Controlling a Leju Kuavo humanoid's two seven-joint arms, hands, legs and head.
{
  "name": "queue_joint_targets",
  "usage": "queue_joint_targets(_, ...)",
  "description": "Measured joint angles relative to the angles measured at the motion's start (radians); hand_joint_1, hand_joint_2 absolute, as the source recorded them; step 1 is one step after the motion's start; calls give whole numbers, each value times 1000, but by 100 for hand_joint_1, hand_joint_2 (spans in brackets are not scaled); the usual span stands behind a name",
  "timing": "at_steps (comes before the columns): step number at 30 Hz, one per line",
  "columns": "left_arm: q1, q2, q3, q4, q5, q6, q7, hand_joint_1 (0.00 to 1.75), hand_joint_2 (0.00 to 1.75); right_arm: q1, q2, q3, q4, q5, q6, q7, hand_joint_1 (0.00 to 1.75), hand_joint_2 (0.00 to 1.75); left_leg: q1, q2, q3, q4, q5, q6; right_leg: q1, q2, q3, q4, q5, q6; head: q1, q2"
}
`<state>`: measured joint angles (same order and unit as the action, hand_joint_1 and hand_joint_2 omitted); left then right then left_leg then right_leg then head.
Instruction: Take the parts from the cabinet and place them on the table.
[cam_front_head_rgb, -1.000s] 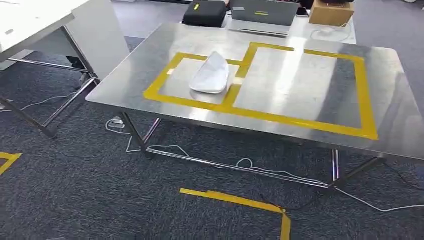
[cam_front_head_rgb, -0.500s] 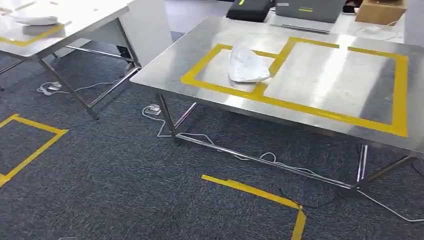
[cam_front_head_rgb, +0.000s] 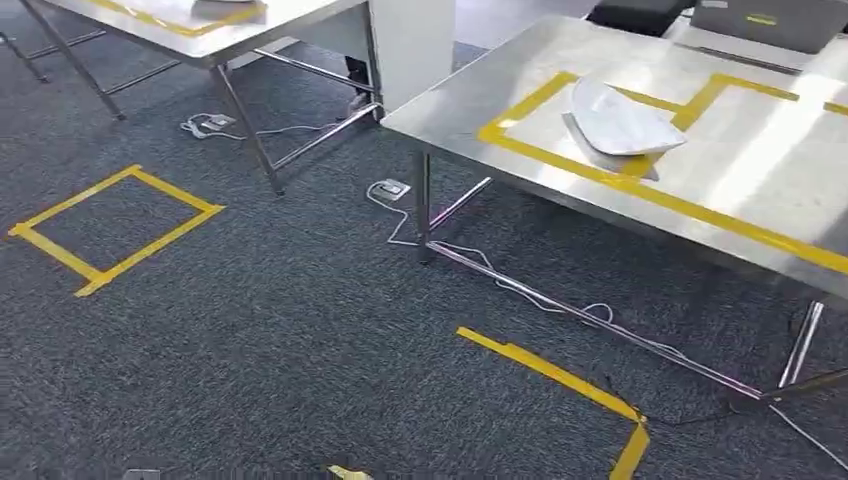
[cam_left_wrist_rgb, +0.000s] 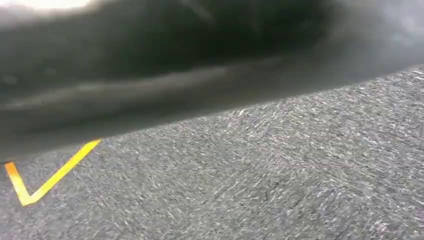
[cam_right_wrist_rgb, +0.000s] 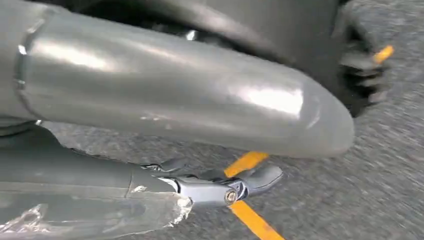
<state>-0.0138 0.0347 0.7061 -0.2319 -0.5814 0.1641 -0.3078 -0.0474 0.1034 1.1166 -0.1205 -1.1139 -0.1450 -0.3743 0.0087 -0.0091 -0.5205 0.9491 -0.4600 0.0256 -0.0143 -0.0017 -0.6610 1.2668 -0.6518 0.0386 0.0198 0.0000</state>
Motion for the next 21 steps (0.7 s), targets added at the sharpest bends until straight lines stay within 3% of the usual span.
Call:
queue_joint_targets(1,1,0,0,0,-3,-5,-1,0,0,0,0,-1,0,-5,0,5,0,0,-1,-10,-10,5,6,-2,0,0,-1,27,0,1,1,0)
queue_joint_targets(2,2,2,0,1,-5,-8,-3,0,0,0,0,-2,0,-8,0,10,0,0,-1,-20,-20,11,10,-4,-1,0,22,3,22,0,0,0)
queue_joint_targets(4,2,3,0,1,-15,-17,-9,0,0,0,0,-7,0,-15,-2,21,0,0,1,-45,-40,26,17,-12,-5,7,123,-153,94,0,1,0)
queue_joint_targets(5,1,3,0,1,-15,-20,-12,0,0,-2,0,-9,0,-17,-3,23,0,0,1,-57,-49,35,20,-17,-9,36,178,-238,112,0,2,0)
queue_joint_targets(6,1,5,-1,1,-17,-22,-18,0,0,-5,0,-10,0,-18,-4,28,0,0,-1,-67,-61,38,24,-24,-10,78,216,-281,84,-2,1,0)
queue_joint_targets(7,-2,7,-1,1,-20,-24,-21,0,0,-4,0,-12,0,-21,-5,28,0,0,-3,-76,-67,44,29,-29,-11,78,205,-277,100,-6,-2,0)
queue_joint_targets(8,-2,9,-1,1,-26,-25,-28,0,0,-4,1,-14,0,-24,-5,28,0,0,-2,-87,-73,47,37,-37,-10,67,188,-281,95,-8,0,0)
queue_joint_targets(10,5,13,-1,2,-37,-29,-32,0,0,1,1,-17,0,-29,-6,28,0,0,3,-110,-80,40,51,-49,-6,44,184,-276,100,-22,0,0)
queue_joint_targets(11,8,15,-1,3,-40,-30,-33,0,0,1,1,-17,0,-31,-6,27,0,0,6,-103,-84,46,48,-51,-13,28,175,-281,110,-36,-1,0)
queue_joint_targets(12,15,13,-2,6,-45,-32,-35,0,0,0,1,-17,0,-34,-6,25,0,0,2,-54,-95,72,8,-52,-9,16,171,-281,116,-44,-6,0)
queue_joint_targets(13,17,13,-1,6,-47,-33,-42,0,0,3,1,-18,0,-35,-4,23,0,0,3,-24,-117,128,-50,-55,-6,4,162,-281,121,-51,-11,0)
queue_joint_targets(15,10,9,-1,6,-50,-33,-57,0,0,13,0,-18,1,-34,4,22,0,0,4,-2,-169,292,-153,-60,0,-30,144,-281,132,-53,-15,0)
queue_joint_targets(16,10,7,-2,6,-52,-32,-61,0,0,16,-1,-18,2,-34,5,22,0,0,4,0,-179,348,-166,-61,3,-48,135,-280,137,-53,-14,0)
queue_joint_targets(17,10,5,-2,6,-52,-32,-63,0,0,17,-1,-18,3,-34,6,22,0,0,4,1,-168,358,-150,-61,4,-62,132,-279,141,-53,-15,0)
queue_joint_targets(18,14,4,-2,6,-52,-31,-64,0,0,16,-1,-18,4,-34,6,21,0,0,4,2,-136,331,-117,-59,4,-75,131,-278,146,-52,-15,0)
queue_joint_targets(19,16,4,-2,6,-52,-31,-64,0,0,15,-1,-18,4,-34,6,21,0,0,3,9,-87,267,-82,-57,6,-86,129,-276,150,-50,-15,0)
queue_joint_targets(20,16,4,-1,6,-52,-30,-65,0,0,15,-1,-18,4,-34,6,21,0,0,2,27,-25,176,-53,-51,6,-98,128,-276,152,-47,-16,0)
queue_joint_targets(21,14,4,-2,6,-52,-27,-66,0,0,15,-1,-18,4,-33,8,21,0,0,-5,88,38,79,-43,-38,8,-111,129,-276,154,-45,-15,0)
